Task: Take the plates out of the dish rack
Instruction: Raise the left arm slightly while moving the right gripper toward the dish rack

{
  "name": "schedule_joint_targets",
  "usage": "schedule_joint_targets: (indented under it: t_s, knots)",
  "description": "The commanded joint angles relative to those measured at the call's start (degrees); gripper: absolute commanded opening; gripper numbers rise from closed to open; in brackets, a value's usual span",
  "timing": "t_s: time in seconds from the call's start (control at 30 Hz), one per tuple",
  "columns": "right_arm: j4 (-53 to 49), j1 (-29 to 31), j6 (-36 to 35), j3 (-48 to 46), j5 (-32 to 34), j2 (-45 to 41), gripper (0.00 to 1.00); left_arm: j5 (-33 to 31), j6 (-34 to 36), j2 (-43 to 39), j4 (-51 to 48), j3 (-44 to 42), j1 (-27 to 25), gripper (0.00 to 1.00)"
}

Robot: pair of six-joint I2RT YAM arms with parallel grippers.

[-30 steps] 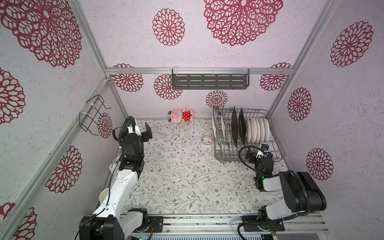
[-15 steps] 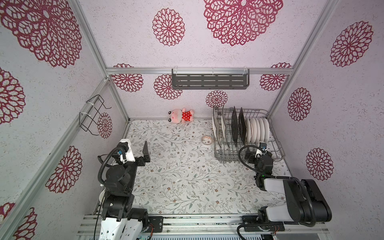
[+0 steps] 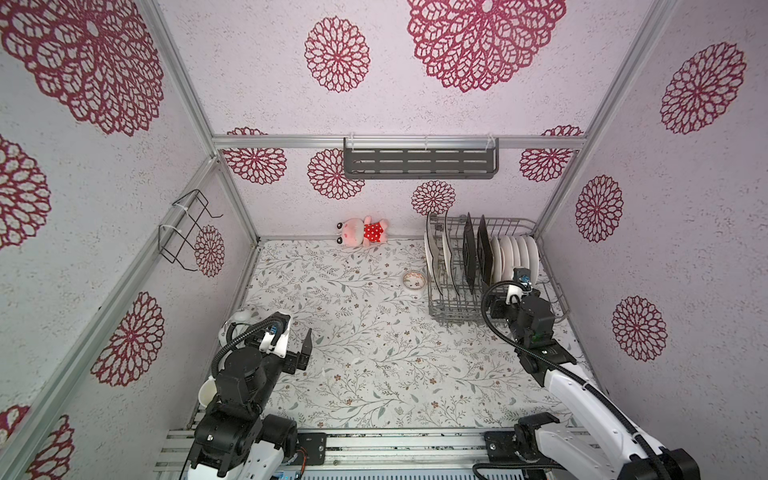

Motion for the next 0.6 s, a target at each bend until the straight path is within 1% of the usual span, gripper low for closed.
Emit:
schedule_joint_targets:
  t_s: [0.0, 0.1, 0.17, 0.3, 0.4, 0.47, 0.57]
  knots:
    - [-8.0, 2.6, 2.6, 1.6, -4.8, -2.9, 0.99, 6.5, 2.3, 0.6, -3.2, 1.9, -0.5, 0.97]
    - [-8.2, 4.4, 3.7, 1.7, -9.0, -3.7, 0.99, 7.7, 3.5, 1.5, -5.5, 3.7, -1.0, 0.98]
    - [-7.6, 5.6, 3.7, 1.7, -10.6, -3.2, 0.99, 6.6, 4.3, 1.3, -7.9, 4.7, -1.3, 0.97]
    - [-3.9, 8.1, 1.2, 0.9, -12.8, -0.4, 0.98, 6.1, 5.3, -2.8, -10.5, 3.1, -2.0, 0.97]
    - [-0.3, 9.0, -1.0, 0.7, -15.7, 2.6, 0.99, 3.1, 3.2, -5.6, -9.3, 2.1, -2.1, 0.98]
    - [1.4, 9.5, -2.4, 0.5, -15.4, 4.0, 0.98, 2.8, 2.7, -7.0, -9.4, 1.9, -2.0, 0.97]
    - [7.3, 9.9, -3.2, -1.4, -13.7, 5.9, 0.98, 5.6, 3.2, -9.5, -9.5, 0.5, -2.1, 0.97]
